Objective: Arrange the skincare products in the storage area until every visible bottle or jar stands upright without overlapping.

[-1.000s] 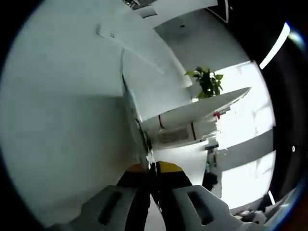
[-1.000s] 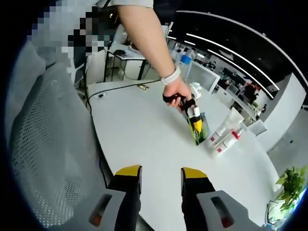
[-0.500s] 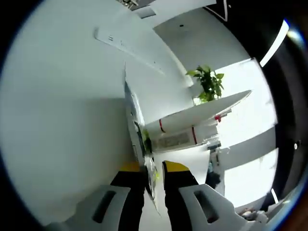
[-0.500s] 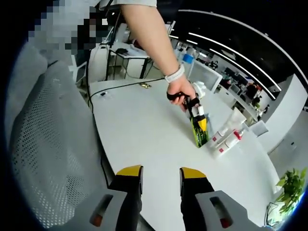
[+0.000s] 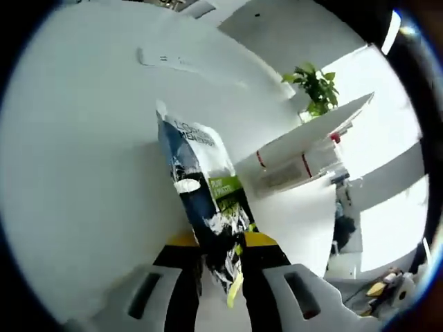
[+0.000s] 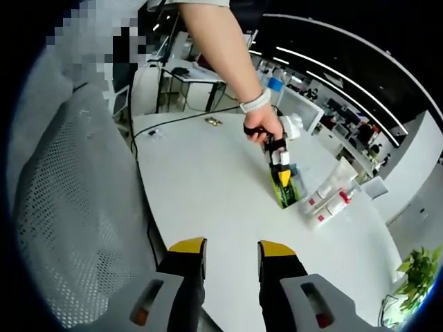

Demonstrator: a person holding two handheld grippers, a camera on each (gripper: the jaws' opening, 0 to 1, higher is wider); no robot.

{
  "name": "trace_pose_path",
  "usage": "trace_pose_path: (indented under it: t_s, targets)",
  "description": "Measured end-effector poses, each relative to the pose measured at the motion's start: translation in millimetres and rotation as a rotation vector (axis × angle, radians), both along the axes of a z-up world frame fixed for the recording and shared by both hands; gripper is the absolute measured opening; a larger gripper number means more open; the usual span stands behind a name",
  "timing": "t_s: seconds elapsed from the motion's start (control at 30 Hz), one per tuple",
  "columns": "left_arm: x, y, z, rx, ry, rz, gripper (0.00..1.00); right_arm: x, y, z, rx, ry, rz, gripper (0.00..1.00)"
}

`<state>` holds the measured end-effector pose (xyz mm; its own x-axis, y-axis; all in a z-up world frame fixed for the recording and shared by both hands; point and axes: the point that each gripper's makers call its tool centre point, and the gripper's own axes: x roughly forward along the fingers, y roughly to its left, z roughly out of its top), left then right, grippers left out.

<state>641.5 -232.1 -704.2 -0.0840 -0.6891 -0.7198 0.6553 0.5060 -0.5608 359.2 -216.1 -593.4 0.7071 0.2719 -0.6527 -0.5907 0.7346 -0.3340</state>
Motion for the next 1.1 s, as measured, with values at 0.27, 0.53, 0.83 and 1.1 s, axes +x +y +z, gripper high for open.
trace_pose_path:
  t_s: [0.27, 0.53, 0.83, 1.1]
  targets:
    - [9.3, -6, 5.4, 0.078, -0.123, -0.058, 0.36, 0, -1, 0.1, -0.005, 0.000, 0.000, 0.23]
    - [21.5, -1, 1.1, 0.133, -0.199, -0.094, 0.36, -1, 0, -0.1, -0.006, 0.001, 0.001, 0.22]
    - [28.1, -4, -3.3, 0.147, -0.253, -0.122, 0.44, 0, -1, 0.1, -0.003, 0.001, -0.003, 0.22]
    - [21.3, 11, 7.1, 0.138, -0.294, -0.155, 0.50, 1, -2, 2.6, 0.001, -0.011, -0.006, 0.22]
